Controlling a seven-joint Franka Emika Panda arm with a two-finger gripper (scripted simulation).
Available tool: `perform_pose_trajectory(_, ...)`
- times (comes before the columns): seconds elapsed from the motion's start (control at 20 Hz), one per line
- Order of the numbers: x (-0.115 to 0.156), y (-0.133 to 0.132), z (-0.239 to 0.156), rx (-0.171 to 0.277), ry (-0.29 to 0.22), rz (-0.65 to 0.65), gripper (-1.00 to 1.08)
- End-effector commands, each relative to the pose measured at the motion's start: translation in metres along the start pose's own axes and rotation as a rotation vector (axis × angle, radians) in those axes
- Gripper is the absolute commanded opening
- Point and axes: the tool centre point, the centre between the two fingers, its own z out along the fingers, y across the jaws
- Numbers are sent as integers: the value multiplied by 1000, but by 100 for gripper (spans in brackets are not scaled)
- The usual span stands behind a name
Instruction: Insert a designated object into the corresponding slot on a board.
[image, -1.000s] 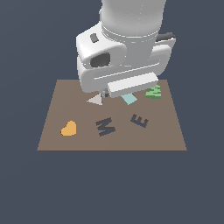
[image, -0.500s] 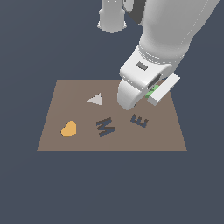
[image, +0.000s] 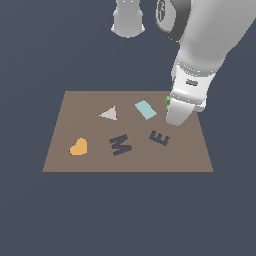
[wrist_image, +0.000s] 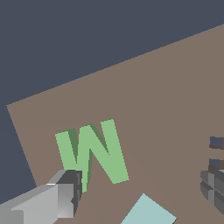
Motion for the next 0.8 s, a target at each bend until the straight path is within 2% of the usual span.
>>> perform_pose_trajectory(0.0,3,-11,7,1,0,-80,100)
perform_pose_trajectory(0.4,7,-34,21,4,-1,-233,100)
perform_pose_trajectory(0.75,6,-37,23,5,-2,-252,100)
